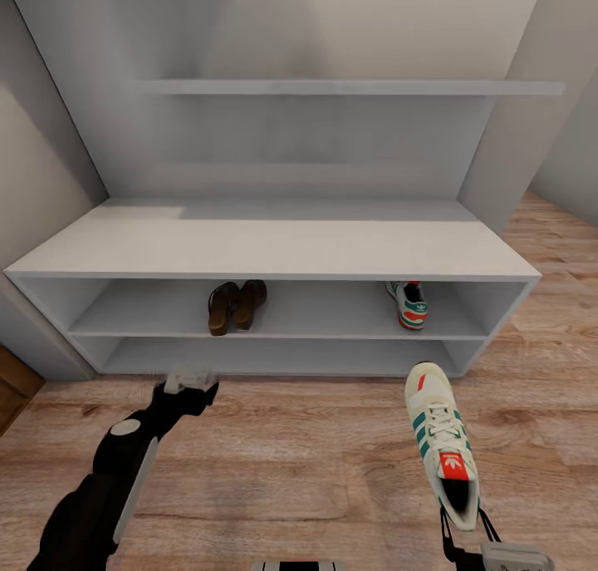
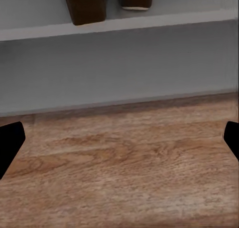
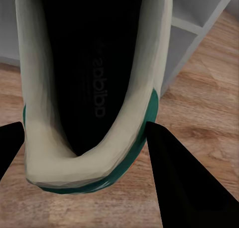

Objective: Pick up the two gym shoes and the two sandals from the corridor floor and place them onto the hallstand (shoe rack) in the corridor, making sure they are on the rack and not on the floor. Arrange them so the two gym shoes are next to each other and the two sandals are next to each other.

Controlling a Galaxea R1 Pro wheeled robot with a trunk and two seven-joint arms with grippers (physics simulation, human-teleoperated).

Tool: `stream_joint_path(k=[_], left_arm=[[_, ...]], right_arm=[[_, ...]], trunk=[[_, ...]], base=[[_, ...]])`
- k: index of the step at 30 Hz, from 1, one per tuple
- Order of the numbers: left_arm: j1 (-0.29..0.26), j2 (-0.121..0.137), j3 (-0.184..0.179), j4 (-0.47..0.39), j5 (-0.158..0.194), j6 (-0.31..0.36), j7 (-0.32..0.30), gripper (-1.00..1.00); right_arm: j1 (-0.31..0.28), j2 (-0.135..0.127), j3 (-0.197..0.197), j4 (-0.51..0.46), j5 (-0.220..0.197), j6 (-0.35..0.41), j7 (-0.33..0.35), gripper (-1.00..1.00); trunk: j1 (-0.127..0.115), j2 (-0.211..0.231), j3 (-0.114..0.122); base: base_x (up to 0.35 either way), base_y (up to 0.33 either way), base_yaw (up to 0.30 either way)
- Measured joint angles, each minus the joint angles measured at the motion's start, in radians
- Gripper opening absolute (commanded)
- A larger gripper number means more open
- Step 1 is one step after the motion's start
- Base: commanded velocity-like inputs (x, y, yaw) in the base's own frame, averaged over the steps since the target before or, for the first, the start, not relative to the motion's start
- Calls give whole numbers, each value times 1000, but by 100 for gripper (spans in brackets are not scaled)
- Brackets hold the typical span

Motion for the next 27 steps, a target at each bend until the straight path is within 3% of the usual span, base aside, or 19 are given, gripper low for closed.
stream_joint_path(k=[4, 5, 7, 8, 10, 17, 21, 27], left_arm=[[59, 18, 11, 3, 0, -111, -35, 100], [60, 18, 11, 3, 0, -112, -35, 100], [96, 25, 23, 13, 1, -189, -49, 100], [97, 25, 24, 14, 1, -191, -49, 100], [127, 29, 38, 30, 1, -267, -58, 100], [162, 33, 58, 79, 3, -394, -67, 100], [174, 33, 64, 113, 3, -454, -69, 100], [183, 33, 68, 139, 3, -505, -70, 100]], right_arm=[[-2, 1, 0, 1, 1, 2, 0, -100], [-2, 1, 0, 1, 1, 3, 0, -100], [-3, 2, 1, 3, 1, 4, 0, -100], [-4, 2, 1, 3, 1, 4, 0, -100], [-4, 3, 1, 7, 1, 5, 0, -100], [-8, 15, 4, 10, 1, 27, 0, -100], [-26, 38, 13, 2, 4, 110, -1, -100], [-97, 70, 46, -41, 8, 349, 1, -100]], trunk=[[0, 0, 0], [0, 0, 0], [0, 0, 0], [0, 0, 0], [0, 0, 0], [0, 0, 0], [0, 0, 0], [0, 0, 0]], base=[[0, 0, 0], [0, 0, 0], [0, 0, 0], [0, 0, 0], [0, 0, 0], [0, 0, 0], [0, 0, 0], [0, 0, 0]])
